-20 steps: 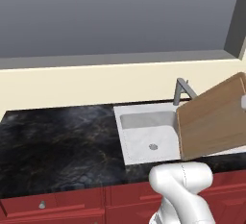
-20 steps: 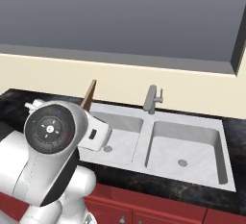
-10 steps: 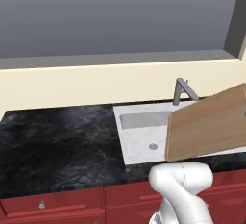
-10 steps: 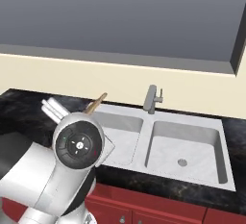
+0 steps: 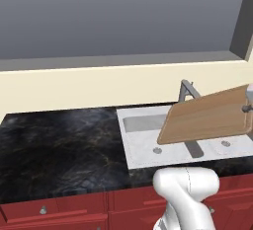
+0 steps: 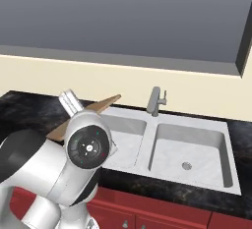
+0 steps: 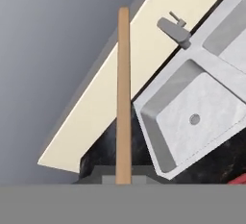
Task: Move the cutting board and knife to the sink. Then move spray from the cabinet to the counter.
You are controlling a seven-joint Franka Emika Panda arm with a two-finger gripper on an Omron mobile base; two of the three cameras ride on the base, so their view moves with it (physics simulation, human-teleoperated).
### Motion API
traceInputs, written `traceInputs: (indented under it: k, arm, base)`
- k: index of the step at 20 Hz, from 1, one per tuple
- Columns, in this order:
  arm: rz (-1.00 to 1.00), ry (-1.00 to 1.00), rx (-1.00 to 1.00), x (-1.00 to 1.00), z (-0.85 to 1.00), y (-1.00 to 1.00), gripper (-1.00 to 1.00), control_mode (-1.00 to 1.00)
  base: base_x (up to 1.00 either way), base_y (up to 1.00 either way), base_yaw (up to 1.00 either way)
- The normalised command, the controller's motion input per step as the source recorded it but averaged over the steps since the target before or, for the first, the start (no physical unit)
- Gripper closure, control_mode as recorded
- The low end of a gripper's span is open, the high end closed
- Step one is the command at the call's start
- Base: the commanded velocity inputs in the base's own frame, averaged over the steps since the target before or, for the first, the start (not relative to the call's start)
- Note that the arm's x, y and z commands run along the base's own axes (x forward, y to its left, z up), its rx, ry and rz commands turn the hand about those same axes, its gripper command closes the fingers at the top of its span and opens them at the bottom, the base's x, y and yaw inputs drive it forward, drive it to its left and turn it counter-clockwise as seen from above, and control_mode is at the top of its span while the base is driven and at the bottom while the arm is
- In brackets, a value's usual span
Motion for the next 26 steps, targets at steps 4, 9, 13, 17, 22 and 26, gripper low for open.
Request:
traceInputs:
  k: [4,9,13,17,22,26]
  arm:
    - [-0.1,0.01,0.04,0.08,-0.23,0.0,1.0,-1.0]
    - [-0.08,0.03,0.0,0.0,-0.33,0.0,1.0,-1.0]
    - [-0.07,0.01,0.0,0.04,-0.24,0.0,1.0,-1.0]
    - [-0.07,0.08,0.0,0.07,-0.23,0.0,1.0,-1.0]
    - [-0.05,0.15,0.0,0.1,-0.31,0.0,1.0,-1.0]
    - [-0.03,0.14,0.01,0.15,-0.35,0.0,1.0,-1.0]
  base:
    - [0.0,0.0,0.0]
    - [0.0,0.0,0.0]
    - [0.0,0.0,0.0]
    - [0.0,0.0,0.0]
    - [0.0,0.0,0.0]
    - [0.0,0.0,0.0]
